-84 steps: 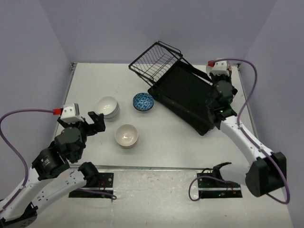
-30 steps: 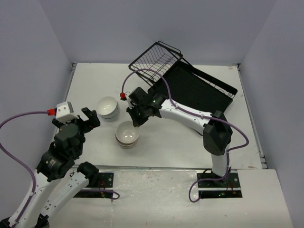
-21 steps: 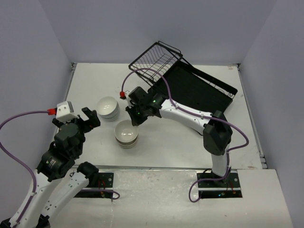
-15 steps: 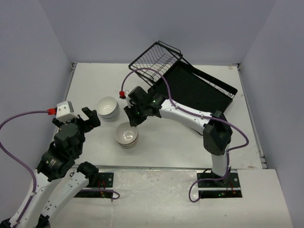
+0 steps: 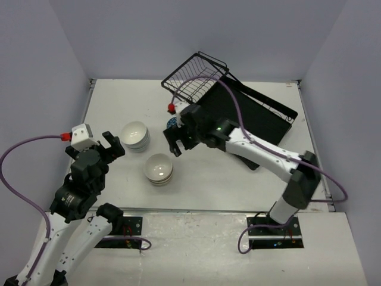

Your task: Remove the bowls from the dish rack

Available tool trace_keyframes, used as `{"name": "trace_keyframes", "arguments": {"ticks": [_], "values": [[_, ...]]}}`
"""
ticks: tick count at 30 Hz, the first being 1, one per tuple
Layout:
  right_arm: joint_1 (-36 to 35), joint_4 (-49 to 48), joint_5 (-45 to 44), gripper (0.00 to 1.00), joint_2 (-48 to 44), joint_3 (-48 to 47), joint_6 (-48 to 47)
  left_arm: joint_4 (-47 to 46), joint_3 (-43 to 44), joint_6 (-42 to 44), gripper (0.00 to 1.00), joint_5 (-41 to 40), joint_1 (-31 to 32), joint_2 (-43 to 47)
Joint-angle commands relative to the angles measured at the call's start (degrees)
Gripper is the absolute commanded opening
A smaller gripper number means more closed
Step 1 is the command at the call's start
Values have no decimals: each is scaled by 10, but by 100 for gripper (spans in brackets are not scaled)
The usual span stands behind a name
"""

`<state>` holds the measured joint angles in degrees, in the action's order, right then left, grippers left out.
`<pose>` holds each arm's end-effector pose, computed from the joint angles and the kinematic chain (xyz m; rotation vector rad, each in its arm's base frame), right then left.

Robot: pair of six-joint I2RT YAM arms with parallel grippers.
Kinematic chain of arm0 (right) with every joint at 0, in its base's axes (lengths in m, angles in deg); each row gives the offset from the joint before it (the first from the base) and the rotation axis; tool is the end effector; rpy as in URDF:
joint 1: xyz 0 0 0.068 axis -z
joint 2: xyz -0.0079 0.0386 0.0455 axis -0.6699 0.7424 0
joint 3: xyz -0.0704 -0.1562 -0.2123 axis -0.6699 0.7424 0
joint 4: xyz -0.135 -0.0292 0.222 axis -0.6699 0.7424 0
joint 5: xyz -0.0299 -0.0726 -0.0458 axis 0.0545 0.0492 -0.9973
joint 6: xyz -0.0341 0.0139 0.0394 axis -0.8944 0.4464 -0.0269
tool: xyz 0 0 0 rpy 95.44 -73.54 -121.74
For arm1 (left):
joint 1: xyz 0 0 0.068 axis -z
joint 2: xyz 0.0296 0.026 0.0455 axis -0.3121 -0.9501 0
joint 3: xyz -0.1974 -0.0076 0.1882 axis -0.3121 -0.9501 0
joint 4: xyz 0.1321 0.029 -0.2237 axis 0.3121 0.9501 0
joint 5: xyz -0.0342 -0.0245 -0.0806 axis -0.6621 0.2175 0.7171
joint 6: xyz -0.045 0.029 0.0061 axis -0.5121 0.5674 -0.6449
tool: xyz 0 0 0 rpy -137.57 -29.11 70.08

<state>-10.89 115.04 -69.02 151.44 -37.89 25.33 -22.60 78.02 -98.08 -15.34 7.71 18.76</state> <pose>0.2328 0.3079 0.3194 -0.8233 2.2690 0.5428 0.0909 -0.0200 0.3453 -0.4661 1.7358 -0.0533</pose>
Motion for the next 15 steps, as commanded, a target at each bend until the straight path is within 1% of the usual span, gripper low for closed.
{"name": "trace_keyframes", "arguments": {"ticks": [1, 2, 3, 4, 5, 6, 7, 8, 9, 10, 12, 15], "values": [[83, -46, -73, 99, -167, 81, 14, -20, 2, 13, 100, 5, -28, -19], [111, -80, -61, 99, -243, 111, 24, -17, 3, 10, 100, 4, -34, -24], [169, -96, -60, 99, -279, 172, 29, -17, 4, 8, 100, 3, -46, -27], [197, -109, -63, 99, -313, 198, 33, -16, 4, 7, 100, 3, -53, -36], [222, -120, -89, 99, -343, 220, 36, -15, 4, 5, 100, 2, -59, -41], [261, -122, -108, 99, -395, 255, 36, -14, 7, 1, 100, -1, -68, -50], [274, -122, -132, 99, -418, 271, 33, -12, 8, -2, 100, -12, -72, -55], [285, -121, -184, 99, -438, 285, 30, -4, 9, -7, 100, -19, -73, -61], [292, -120, -213, 99, -478, 309, 29, 0, 13, -8, 100, -25, -77, -70], [291, -115, -237, 99, -497, 318, 27, 1, 12, -10, 100, -38, -77, -72], [291, -105, -258, 99, -550, 331, 44, 2, 9, -11, 100, -45, -77, -74], [292, -90, -292, 99, -596, 352, 59, 5, 4, -13, 100, -61, -77, -64]]}}
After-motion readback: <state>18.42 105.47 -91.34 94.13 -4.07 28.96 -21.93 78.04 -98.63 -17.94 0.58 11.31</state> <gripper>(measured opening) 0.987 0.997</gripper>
